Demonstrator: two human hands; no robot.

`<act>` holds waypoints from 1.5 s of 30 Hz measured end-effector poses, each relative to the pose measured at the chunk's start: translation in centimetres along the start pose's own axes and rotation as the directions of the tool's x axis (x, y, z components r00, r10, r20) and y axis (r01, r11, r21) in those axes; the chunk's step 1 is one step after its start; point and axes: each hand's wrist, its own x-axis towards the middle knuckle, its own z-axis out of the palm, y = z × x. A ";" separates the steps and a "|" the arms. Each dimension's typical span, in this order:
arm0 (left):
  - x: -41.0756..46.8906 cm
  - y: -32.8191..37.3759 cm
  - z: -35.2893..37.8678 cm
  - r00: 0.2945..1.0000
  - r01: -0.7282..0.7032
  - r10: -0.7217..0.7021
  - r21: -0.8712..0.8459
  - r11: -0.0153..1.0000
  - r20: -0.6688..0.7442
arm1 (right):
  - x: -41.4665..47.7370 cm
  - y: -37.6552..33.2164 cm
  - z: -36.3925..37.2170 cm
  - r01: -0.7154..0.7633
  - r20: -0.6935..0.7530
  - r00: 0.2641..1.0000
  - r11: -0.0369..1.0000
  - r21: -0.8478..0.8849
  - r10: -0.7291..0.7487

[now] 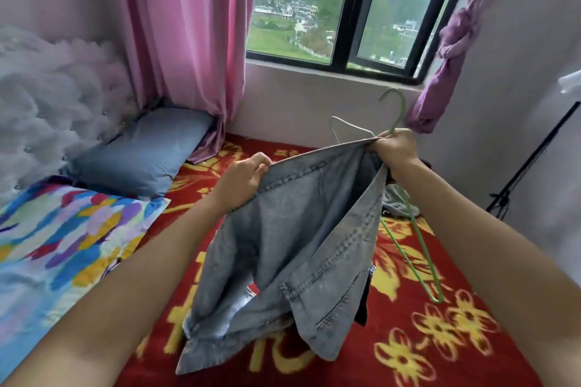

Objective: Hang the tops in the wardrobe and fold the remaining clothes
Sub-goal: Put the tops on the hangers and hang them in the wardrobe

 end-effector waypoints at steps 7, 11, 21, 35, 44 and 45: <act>-4.1 -0.4 8.2 0.885 0.059 -0.154 0.223 0.973 0.440 | 1.5 1.6 -3.5 -0.050 -0.067 0.996 0.998 0.034 0.053; -5.0 -1.3 11.4 0.862 0.322 -0.367 0.181 0.929 0.351 | 2.5 4.7 -5.7 -0.117 -0.147 0.983 0.993 -0.019 0.113; 9.3 5.8 13.5 0.932 0.316 -0.310 -0.001 0.949 -0.189 | 6.7 14.1 -14.2 -0.406 -0.444 0.848 0.894 -0.189 0.291; -19.0 -3.9 34.0 0.447 0.485 -0.740 0.560 0.672 0.502 | -5.4 36.3 -5.4 -0.504 0.042 0.810 0.731 -0.459 0.585; -24.2 -8.3 40.9 0.492 0.211 -0.646 0.640 0.739 0.584 | -12.3 43.6 -1.9 -0.447 0.230 0.775 0.768 -0.459 0.588; -24.4 -9.0 41.7 0.513 0.184 -0.632 0.645 0.742 0.581 | -12.9 44.4 -1.6 -0.426 0.249 0.781 0.780 -0.457 0.573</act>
